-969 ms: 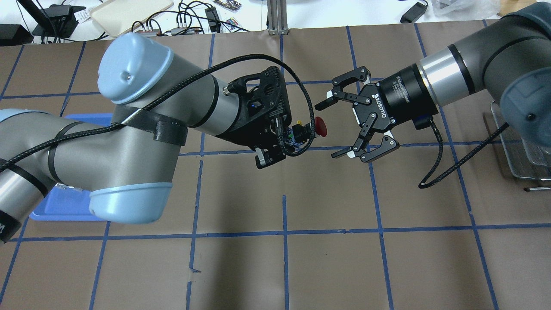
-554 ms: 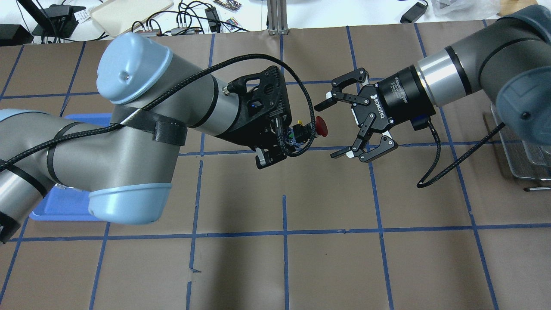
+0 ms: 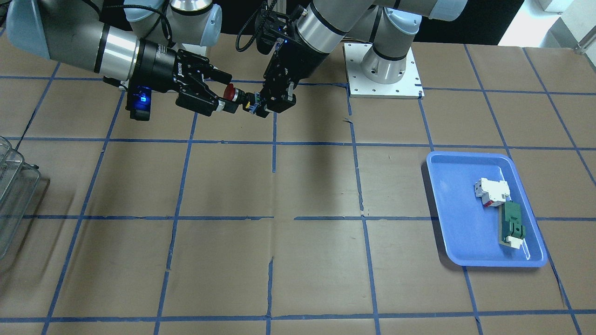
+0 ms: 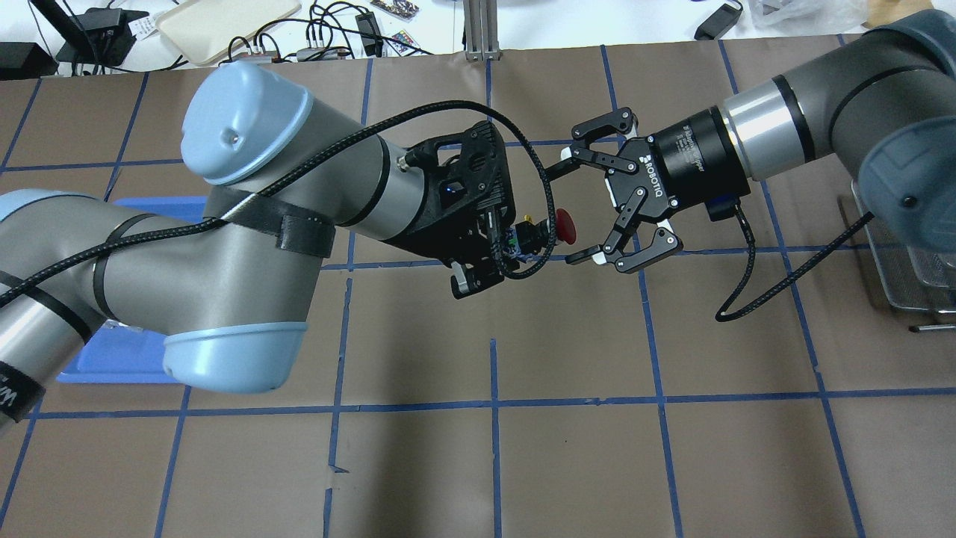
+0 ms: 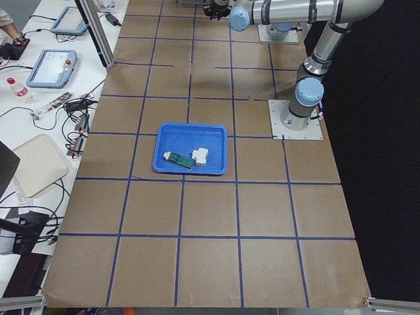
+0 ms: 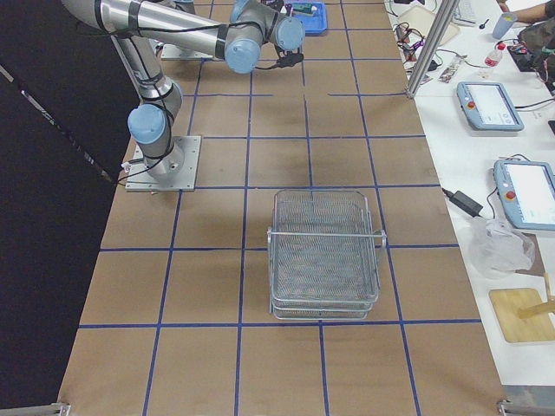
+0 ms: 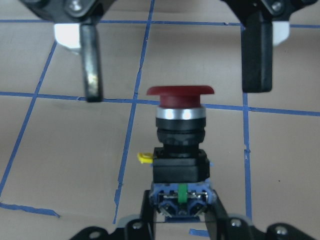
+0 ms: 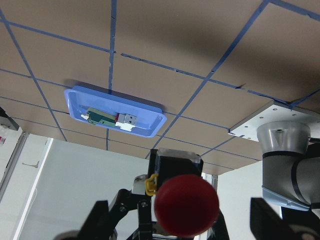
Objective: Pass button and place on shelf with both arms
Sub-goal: 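Bring the right gripper around the red button cap held by the left gripper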
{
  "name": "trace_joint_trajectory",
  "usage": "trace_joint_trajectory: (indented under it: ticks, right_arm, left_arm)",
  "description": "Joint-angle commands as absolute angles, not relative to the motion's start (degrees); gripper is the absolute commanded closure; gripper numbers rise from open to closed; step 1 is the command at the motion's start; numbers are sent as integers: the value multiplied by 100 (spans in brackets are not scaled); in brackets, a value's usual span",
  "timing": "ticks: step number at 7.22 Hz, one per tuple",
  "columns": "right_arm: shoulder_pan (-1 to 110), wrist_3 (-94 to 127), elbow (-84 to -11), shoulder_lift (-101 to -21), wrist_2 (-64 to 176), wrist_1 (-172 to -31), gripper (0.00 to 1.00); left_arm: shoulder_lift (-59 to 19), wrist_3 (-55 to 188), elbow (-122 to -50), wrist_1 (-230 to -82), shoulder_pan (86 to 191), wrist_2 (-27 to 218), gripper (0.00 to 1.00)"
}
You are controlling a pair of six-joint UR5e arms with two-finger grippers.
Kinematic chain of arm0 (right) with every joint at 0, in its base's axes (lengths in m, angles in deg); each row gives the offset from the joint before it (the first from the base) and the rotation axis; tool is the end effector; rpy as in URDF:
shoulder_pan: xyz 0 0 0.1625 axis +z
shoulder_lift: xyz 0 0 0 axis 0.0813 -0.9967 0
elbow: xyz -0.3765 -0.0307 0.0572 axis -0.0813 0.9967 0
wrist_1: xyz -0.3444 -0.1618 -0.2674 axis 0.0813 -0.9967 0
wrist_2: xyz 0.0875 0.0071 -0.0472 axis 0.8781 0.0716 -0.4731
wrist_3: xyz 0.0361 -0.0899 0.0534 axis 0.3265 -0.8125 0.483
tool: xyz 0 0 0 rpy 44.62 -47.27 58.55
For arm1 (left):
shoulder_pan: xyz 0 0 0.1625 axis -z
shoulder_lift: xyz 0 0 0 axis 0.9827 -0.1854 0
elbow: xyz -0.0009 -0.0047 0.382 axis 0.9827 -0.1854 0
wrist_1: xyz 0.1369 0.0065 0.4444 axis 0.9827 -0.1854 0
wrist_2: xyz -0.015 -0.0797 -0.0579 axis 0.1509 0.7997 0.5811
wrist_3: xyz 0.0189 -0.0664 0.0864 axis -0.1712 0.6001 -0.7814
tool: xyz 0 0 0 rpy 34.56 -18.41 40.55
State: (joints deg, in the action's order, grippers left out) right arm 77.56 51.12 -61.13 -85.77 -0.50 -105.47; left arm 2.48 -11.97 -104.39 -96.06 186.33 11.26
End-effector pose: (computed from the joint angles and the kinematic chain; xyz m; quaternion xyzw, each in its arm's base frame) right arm 0.1588 -0.5024 0.3552 0.5013 0.7119 0.3241 0.3700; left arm -0.3319 -0.4544 0.3577 -0.6495 -0.7078 0.2292 0.1567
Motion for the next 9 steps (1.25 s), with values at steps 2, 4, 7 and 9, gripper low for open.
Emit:
trace_joint_trajectory:
  ticks: [2, 4, 7, 9]
  right_arm:
    - [7752, 5116, -6288, -8588, -86, -10548, 0]
    - [7752, 5125, -6280, -8623, -112, -10531, 7]
    - [7752, 5134, -6288, -8640, -86, -10522, 44]
    - [7752, 5143, -6288, -8632, -59, -10504, 96]
  left_arm:
    - [272, -1195, -10436, -9605, 18654, 1128, 100]
    - [272, -1195, -10436, -9605, 18654, 1128, 100]
    - [289, -1195, -10436, -9605, 18654, 1128, 100]
    - [281, -1195, -10436, -9605, 18654, 1128, 100]
